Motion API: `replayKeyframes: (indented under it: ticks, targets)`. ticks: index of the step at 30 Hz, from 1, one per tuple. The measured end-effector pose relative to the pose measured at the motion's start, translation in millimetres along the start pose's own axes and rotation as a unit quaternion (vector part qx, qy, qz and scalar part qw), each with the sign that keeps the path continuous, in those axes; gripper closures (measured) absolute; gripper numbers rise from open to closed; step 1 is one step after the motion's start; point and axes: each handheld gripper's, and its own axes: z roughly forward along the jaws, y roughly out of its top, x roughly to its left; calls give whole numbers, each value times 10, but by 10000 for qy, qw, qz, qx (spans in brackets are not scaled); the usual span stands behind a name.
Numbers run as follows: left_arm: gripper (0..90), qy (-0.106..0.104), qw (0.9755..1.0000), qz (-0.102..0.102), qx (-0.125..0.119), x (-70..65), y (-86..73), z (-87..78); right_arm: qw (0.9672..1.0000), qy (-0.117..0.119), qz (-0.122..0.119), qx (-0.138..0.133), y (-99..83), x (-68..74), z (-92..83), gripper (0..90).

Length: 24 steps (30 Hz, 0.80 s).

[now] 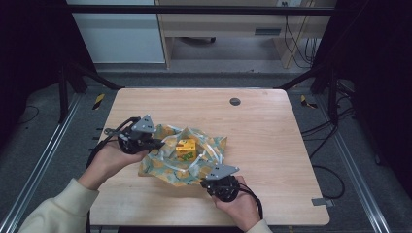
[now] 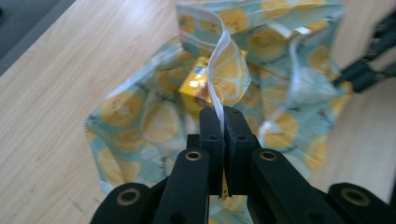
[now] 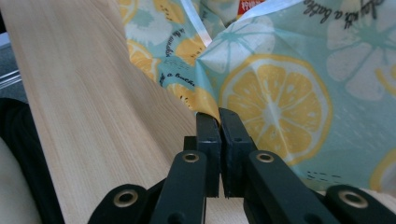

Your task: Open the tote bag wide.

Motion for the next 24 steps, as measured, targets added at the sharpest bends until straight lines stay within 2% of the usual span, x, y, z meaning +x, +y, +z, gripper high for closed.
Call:
replayKeyframes:
  ticks: [5, 6, 8, 9, 14, 20, 22, 23, 24]
  targets:
    - [879, -212, 9997, 135, -67, -158, -74, -73, 9999, -76, 78, 68, -39, -47, 11, 852]
    - [880, -215, 9996, 146, -48, -187, -99, -71, 9998, -108, 132, 90, -52, -60, 13, 809]
    - [880, -273, 9995, 152, -20, -214, -142, -63, 9998, -104, 135, 109, -54, -62, 8, 790]
    - [882, -297, 9994, 174, 11, -218, -165, -56, 9998, -129, 142, 53, -51, -57, -19, 744]
    - [882, -415, 9990, 102, 113, -241, -294, 44, 9996, -260, 103, -34, -22, -38, -110, 671]
    - [883, -463, 9985, 54, 275, -266, -413, 150, 9985, -449, 56, -296, 62, -29, -240, 598]
    - [883, -479, 9984, 48, 313, -262, -431, 165, 9977, -560, 35, -370, 103, -56, -276, 558]
    - [883, -496, 9982, 45, 319, -260, -437, 173, 9968, -683, 74, -415, 141, -118, -287, 513]
    - [883, -493, 9982, 48, 336, -259, -441, 179, 9968, -683, 74, -415, 141, -118, -287, 513]
